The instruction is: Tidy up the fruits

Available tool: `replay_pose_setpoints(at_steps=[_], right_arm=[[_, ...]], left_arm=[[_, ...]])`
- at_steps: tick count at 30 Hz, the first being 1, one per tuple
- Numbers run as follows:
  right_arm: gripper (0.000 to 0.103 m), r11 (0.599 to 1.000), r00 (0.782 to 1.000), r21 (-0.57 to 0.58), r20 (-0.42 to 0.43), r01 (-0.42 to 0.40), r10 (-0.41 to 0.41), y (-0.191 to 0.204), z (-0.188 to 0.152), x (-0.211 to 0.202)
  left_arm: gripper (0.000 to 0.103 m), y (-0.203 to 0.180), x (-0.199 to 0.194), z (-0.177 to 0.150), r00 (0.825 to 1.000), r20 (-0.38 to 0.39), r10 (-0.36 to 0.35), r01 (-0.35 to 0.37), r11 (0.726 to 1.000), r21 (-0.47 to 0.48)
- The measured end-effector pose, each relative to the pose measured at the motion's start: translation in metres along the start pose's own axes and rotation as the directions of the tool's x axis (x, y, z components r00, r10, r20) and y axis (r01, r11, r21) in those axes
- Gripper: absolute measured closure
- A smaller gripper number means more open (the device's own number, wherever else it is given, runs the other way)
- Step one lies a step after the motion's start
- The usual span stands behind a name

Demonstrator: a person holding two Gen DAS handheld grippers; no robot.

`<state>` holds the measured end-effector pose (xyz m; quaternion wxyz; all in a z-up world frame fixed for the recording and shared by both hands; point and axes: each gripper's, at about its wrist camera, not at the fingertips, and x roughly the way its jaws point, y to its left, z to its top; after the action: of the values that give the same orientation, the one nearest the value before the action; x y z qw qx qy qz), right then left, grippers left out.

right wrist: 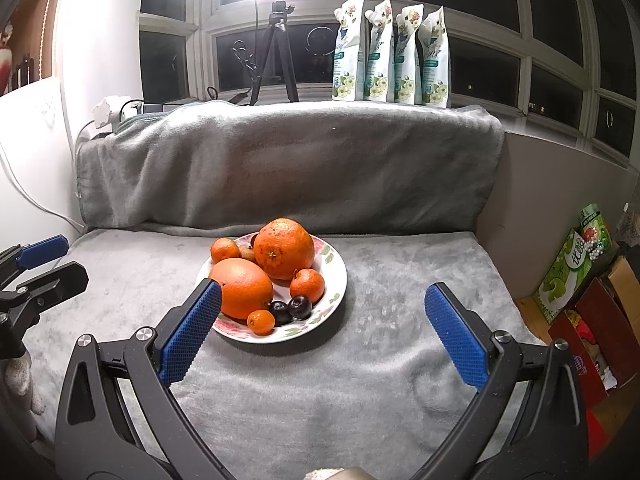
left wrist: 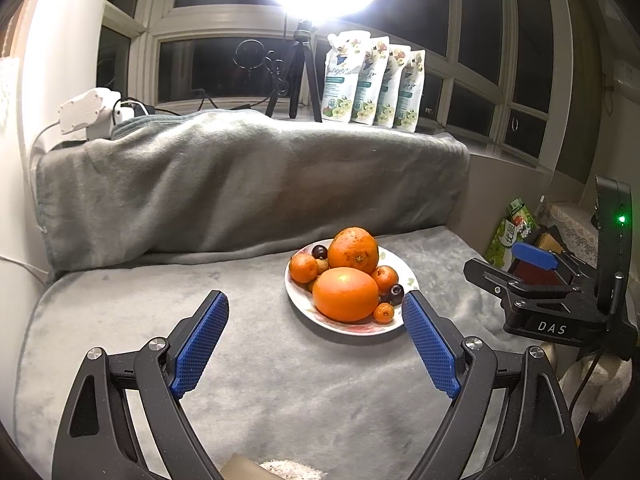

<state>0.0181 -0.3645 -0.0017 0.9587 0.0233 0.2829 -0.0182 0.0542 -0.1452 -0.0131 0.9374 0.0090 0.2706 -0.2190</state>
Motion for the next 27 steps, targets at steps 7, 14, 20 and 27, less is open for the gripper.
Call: replay_pose_setpoints(at_steps=[7, 14, 20, 27], right_arm=[[0.000, 1.000, 1.000, -0.002, -0.001, -0.002, 0.002, 0.0016, -0.0004, -0.0004], [0.000, 1.000, 1.000, -0.003, -0.003, -0.006, 0.006, 0.0023, -0.0005, -0.0002], [0.000, 1.000, 1.000, -0.003, -0.003, -0.005, 0.005, 0.0028, -0.0008, -0.0002], [0.000, 1.000, 1.000, -0.005, -0.007, -0.008, 0.008, 0.0034, -0.0019, 0.0013]], left_arm=[[0.014, -0.0001, -0.0006, 0.0002, 1.000, 0.004, -0.002, 0.002, 1.000, -0.002], [0.014, 0.0004, -0.0005, 0.0002, 1.000, 0.004, -0.002, 0.002, 1.000, -0.003], [0.014, 0.0004, -0.0030, 0.0003, 1.000, 0.014, 0.005, -0.005, 1.000, -0.001], [0.014, 0.0005, -0.0047, -0.0002, 1.000, 0.027, 0.004, -0.004, 1.000, 0.000]])
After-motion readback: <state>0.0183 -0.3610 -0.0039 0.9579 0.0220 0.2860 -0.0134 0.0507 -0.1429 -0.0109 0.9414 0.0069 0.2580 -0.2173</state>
